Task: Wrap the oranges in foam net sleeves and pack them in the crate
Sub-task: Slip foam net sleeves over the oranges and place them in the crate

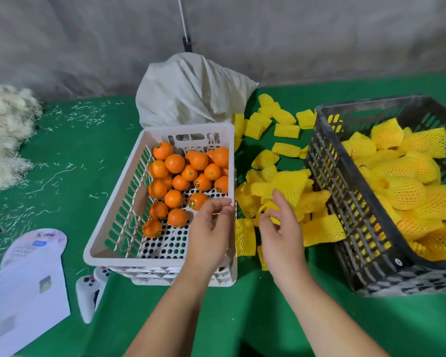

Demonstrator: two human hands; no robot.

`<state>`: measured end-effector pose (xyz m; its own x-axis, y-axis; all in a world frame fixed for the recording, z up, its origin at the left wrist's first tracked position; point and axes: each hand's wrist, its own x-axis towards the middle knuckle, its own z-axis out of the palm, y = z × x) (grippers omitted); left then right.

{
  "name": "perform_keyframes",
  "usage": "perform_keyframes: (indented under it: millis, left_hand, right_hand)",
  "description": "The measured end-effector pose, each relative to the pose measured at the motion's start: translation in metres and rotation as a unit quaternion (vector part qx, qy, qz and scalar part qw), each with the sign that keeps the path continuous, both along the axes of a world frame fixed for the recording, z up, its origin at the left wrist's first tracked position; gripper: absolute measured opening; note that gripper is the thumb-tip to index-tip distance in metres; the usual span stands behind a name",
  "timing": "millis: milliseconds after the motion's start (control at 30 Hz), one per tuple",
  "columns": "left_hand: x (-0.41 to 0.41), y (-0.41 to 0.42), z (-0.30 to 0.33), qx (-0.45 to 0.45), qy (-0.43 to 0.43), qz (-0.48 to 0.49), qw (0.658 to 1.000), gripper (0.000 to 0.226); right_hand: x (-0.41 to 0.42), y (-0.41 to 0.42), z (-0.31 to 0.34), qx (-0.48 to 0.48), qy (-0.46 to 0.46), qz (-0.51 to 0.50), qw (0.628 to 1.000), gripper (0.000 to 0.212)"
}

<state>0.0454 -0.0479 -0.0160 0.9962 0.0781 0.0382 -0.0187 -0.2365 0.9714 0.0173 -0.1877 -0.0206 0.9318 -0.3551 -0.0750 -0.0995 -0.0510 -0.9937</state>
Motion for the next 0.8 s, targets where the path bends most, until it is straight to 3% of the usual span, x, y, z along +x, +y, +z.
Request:
perform_keyframes:
  millis: [67,167,233,333,467,667,733,800]
  left_hand:
    - [0.022,0.010,-0.010,0.036,0.034,0.014,0.999,0.018]
    - [0.038,0.001,-0.026,0.109,0.076,-0.036,0.990,0.038]
    - [0.036,-0.020,-0.035,0.171,0.074,-0.080,0.979,0.050]
    - [0.030,-0.040,-0.042,0.285,0.048,-0.069,0.955,0.058]
    - [0.036,-0.045,-0.039,0.290,0.033,-0.025,0.956,0.046]
    - [0.041,-0.053,-0.034,0.338,0.014,0.024,0.941,0.045]
    - [0.039,-0.047,-0.040,0.288,-0.001,0.040,0.957,0.039]
    - [0.040,-0.035,-0.043,0.175,-0.005,0.066,0.982,0.030]
  right_hand:
    - [-0.005,0.007,0.000,-0.003,-0.017,0.003,1.000,0.053]
    - [-0.007,0.002,0.005,-0.044,-0.056,-0.031,0.997,0.042]
    - [0.000,-0.009,0.008,-0.058,-0.076,-0.065,0.993,0.031]
    - [0.011,-0.026,0.009,-0.062,-0.092,-0.094,0.989,0.018]
    - [0.022,-0.046,0.005,-0.094,-0.104,-0.090,0.986,0.012]
    - [0.042,-0.060,0.004,-0.251,-0.061,-0.069,0.963,0.004]
    - [0.044,-0.059,0.002,-0.270,-0.080,-0.058,0.958,0.006]
    - [0.044,-0.055,0.001,-0.182,-0.098,-0.022,0.978,0.012]
